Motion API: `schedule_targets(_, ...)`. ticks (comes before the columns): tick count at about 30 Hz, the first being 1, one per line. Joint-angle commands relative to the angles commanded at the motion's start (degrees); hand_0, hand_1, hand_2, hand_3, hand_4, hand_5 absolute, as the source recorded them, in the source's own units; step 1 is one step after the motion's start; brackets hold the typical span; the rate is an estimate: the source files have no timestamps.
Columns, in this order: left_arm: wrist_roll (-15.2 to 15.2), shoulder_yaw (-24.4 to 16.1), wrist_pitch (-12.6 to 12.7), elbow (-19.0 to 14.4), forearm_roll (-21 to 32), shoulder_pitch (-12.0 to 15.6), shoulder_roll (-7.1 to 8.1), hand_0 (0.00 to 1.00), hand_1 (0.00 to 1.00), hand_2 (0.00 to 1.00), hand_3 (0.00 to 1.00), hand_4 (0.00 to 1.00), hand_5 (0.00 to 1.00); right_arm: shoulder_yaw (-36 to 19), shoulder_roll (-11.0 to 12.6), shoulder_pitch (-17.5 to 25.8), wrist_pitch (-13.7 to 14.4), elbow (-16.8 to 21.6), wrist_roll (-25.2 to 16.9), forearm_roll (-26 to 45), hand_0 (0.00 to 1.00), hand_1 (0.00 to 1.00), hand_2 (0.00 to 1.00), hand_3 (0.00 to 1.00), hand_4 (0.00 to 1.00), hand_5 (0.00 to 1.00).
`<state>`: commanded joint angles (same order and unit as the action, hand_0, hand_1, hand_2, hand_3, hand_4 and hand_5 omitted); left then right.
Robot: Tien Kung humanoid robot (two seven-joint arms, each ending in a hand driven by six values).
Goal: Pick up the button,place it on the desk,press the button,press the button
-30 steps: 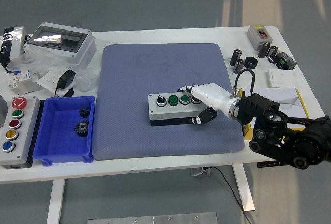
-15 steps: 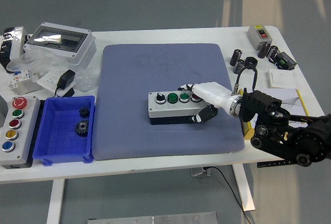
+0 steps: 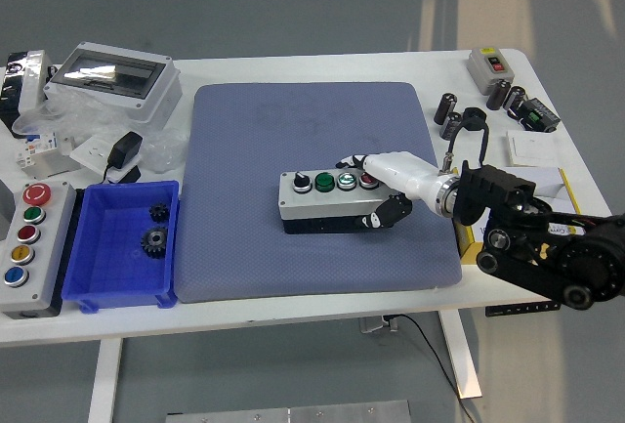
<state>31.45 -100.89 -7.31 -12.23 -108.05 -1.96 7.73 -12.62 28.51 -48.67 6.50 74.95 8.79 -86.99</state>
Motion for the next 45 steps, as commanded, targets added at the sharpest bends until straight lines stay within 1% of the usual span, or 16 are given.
schedule_targets(4, 0.04, -0.10, -0.12, -0.02, -0.10, 0.06, -0.05, 0.689, 0.644, 0.569, 0.623, 0.620, 0.162, -0.29, 0.20, 0.08, -0.40, 0.15, 0.02, 0.47, 0.839, 0.862, 0.892, 0.963, 0.449, 0.002)
schedule_targets(5, 0.06, -0.13, -0.15, -0.03, -0.13, 0.08, -0.06, 0.689, 0.644, 0.570, 0.624, 0.622, 0.159, -0.34, 0.24, 0.09, -0.48, 0.18, 0.02, 0.56, 0.930, 0.926, 0.960, 0.998, 0.497, 0.002)
schedule_targets(10, 0.35, -0.40, -0.40, -0.16, -0.33, 0.09, -0.05, 0.689, 0.644, 0.570, 0.624, 0.622, 0.159, -0.79, 0.40, 0.07, -1.28, 0.33, 0.09, 1.05, 0.930, 0.926, 0.960, 0.998, 0.497, 0.002)
schedule_targets(11, 0.40, -0.45, -0.47, -0.18, -0.39, 0.06, -0.04, 0.690, 0.644, 0.569, 0.623, 0.623, 0.158, -0.94, 0.42, 0.06, -1.46, 0.34, 0.07, 1.18, 0.963, 0.952, 0.981, 0.998, 0.504, 0.002)
schedule_targets(16, 0.43, -0.67, -0.75, -0.21, -0.75, -0.03, 0.05, 0.690, 0.644, 0.569, 0.623, 0.623, 0.158, -2.00, 0.59, 0.25, -2.59, 0.43, -0.07, 2.46, 0.963, 0.952, 0.981, 0.998, 0.504, 0.002)
schedule_targets(22, 0.45, -0.74, -0.90, -0.21, -0.97, 0.06, 0.16, 0.690, 0.643, 0.565, 0.622, 0.623, 0.155, -4.01, 0.98, 0.73, -4.35, 0.98, -0.43, 6.07, 0.968, 0.954, 0.986, 0.998, 0.508, 0.002)
schedule_targets(28, 0.55, -0.60, -1.16, -0.21, -0.76, 0.32, 0.16, 0.690, 0.643, 0.567, 0.623, 0.627, 0.153, -7.44, 2.25, 0.97, -7.70, 3.04, -0.72, 11.93, 0.971, 0.957, 0.991, 0.998, 0.509, 0.002)
schedule_targets(29, 0.58, -0.57, -1.26, -0.21, -0.72, 0.33, 0.15, 0.692, 0.643, 0.568, 0.626, 0.638, 0.148, -8.02, 2.45, 0.94, -8.31, 3.26, -0.77, 12.95, 0.985, 0.962, 0.998, 0.998, 0.542, 0.002)
schedule_targets(31, 0.57, -0.52, -1.43, -0.18, -0.66, 0.35, 0.13, 0.692, 0.643, 0.568, 0.626, 0.638, 0.148, -8.92, 2.79, 0.94, -9.33, 3.54, -0.82, 14.57, 0.985, 0.962, 0.998, 0.998, 0.542, 0.002)
schedule_targets(36, 0.52, -0.45, -1.56, -0.17, -0.51, 0.38, 0.11, 0.694, 0.641, 0.569, 0.628, 0.643, 0.146, -10.10, 3.50, 1.22, -10.42, 3.91, -0.78, 16.36, 0.988, 0.963, 0.998, 0.998, 0.556, 0.002)
schedule_targets(40, 0.45, -0.36, -1.65, -0.18, -0.42, 0.40, 0.15, 0.694, 0.641, 0.569, 0.628, 0.643, 0.146, -10.43, 3.68, 1.34, -10.47, 3.04, -1.17, 17.47, 0.988, 0.963, 0.998, 0.998, 0.556, 0.002)
schedule_targets(45, 0.15, -0.41, -1.80, -0.14, -0.66, 0.19, 0.29, 0.694, 0.640, 0.566, 0.627, 0.645, 0.142, -9.81, 2.07, 0.91, -10.13, -1.24, -2.09, 18.58, 0.993, 0.965, 0.998, 0.998, 0.565, 0.002)
